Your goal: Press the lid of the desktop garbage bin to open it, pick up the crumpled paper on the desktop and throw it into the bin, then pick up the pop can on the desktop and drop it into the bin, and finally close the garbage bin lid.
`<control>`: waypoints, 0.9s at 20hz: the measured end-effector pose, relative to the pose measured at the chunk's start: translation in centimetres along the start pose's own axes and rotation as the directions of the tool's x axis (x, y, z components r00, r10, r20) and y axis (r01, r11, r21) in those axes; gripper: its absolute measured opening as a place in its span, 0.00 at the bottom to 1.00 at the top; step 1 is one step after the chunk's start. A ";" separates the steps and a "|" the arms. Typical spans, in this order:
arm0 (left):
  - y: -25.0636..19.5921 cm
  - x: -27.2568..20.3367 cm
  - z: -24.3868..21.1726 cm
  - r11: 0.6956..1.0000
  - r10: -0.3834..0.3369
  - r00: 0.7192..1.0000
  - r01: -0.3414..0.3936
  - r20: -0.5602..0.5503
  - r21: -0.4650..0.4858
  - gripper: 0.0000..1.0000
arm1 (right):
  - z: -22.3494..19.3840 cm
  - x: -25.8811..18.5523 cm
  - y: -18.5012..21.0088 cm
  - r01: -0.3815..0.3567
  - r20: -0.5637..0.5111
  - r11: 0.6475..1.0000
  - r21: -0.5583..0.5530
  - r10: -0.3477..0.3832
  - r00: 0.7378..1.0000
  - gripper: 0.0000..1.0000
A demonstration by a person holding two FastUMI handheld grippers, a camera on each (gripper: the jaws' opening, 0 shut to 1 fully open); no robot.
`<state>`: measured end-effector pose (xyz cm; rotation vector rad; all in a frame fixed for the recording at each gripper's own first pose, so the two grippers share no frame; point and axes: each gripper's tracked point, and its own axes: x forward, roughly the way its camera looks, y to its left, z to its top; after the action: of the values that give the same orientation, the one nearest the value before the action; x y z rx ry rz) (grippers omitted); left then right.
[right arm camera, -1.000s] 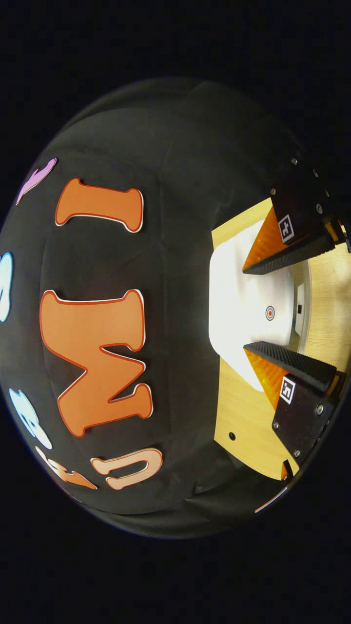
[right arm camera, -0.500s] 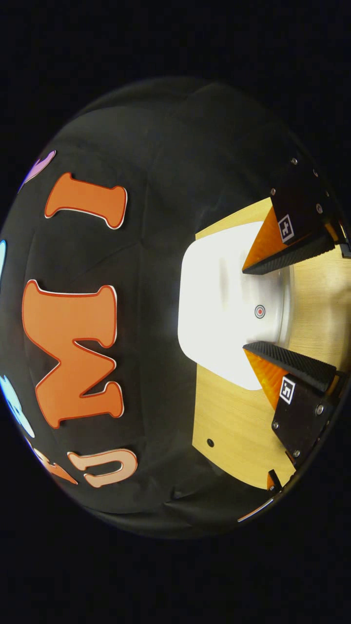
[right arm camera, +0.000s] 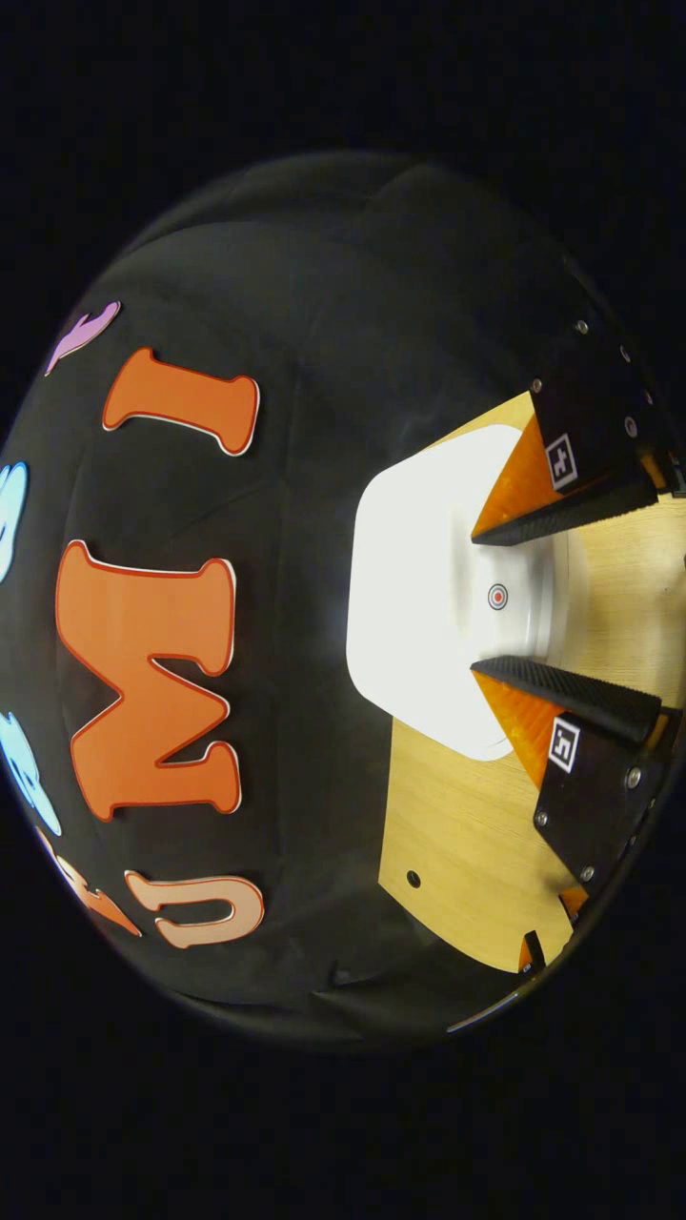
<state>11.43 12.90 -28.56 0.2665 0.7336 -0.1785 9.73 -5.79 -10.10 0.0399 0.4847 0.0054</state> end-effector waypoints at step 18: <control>4.0 -0.7 1.1 0.998 0.049 0.997 -0.048 0.058 -0.028 1.00 | -0.5 -1.4 0.9 0.047 0.125 0.996 0.072 -0.056 0.991 0.52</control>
<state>12.64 16.45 -26.62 0.2522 0.6699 -0.1299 8.23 -4.88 -9.83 0.0944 0.3586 -0.0639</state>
